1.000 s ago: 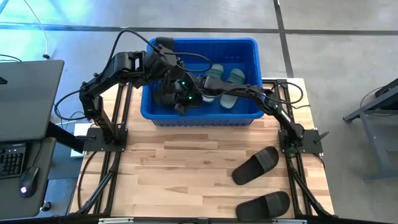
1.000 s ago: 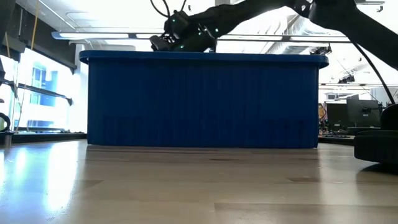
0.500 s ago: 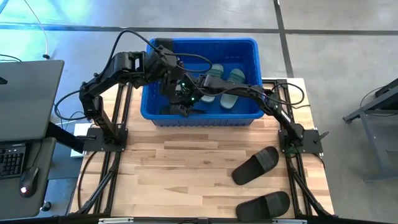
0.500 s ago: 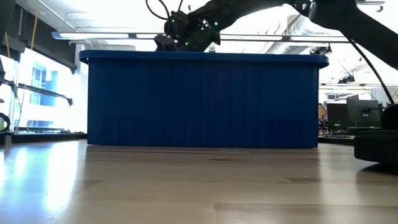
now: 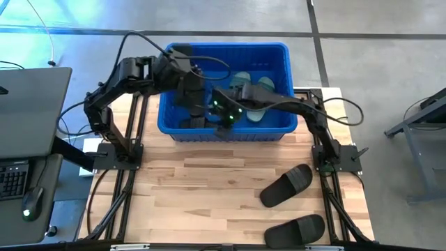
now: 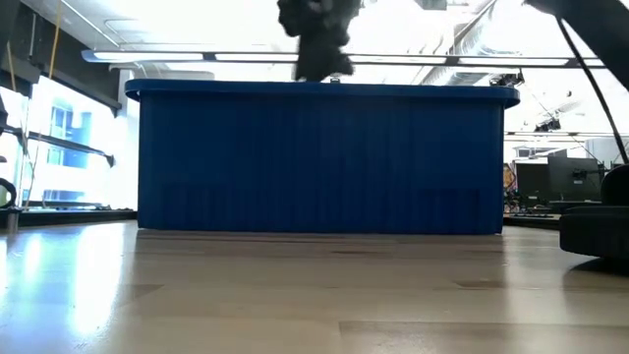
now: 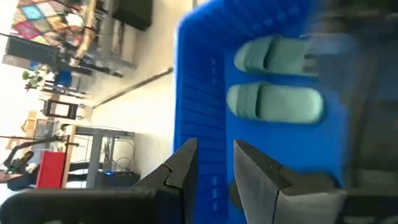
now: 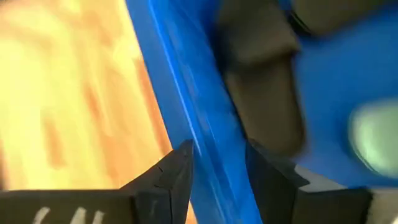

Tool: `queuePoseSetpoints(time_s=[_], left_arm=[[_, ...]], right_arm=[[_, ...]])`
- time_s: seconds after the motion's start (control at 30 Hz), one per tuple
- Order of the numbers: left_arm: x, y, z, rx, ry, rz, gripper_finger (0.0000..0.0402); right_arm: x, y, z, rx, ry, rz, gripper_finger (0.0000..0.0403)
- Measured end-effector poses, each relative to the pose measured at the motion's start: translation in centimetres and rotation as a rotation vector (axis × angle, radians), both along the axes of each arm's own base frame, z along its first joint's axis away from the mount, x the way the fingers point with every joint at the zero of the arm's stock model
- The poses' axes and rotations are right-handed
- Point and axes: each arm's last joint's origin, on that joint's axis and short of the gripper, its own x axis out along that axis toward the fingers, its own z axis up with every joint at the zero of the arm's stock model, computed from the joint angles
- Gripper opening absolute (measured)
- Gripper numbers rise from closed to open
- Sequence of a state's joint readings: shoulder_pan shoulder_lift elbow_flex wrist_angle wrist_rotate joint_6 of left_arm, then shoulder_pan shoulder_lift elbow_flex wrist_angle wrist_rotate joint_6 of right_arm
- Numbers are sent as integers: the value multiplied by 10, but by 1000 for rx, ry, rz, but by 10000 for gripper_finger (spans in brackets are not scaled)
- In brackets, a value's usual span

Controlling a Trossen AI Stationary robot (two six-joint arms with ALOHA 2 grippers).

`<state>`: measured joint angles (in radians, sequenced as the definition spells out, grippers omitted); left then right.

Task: Pick and place slides into bin
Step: Put the black slide into the blue bin

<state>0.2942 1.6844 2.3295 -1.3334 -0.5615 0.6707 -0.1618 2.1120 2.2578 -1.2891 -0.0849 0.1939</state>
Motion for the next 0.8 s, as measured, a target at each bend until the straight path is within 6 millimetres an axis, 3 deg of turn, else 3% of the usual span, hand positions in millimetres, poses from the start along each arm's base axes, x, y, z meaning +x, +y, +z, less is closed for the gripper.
queuePoseSetpoints(time_s=[0.3,0.53,0.67,0.8], left_arm=[[-25,-7,25,43,-162,20,90],[-32,-10,24,13,-146,26,90],[-32,-10,19,-9,-112,35,90],[-31,-9,17,-25,-108,37,90]], right_arm=[[-39,73,29,-138,141,-86,133],[-71,148,52,-212,35,-227,134],[-85,198,45,-171,27,-217,134],[-98,239,10,-96,152,-308,134]])
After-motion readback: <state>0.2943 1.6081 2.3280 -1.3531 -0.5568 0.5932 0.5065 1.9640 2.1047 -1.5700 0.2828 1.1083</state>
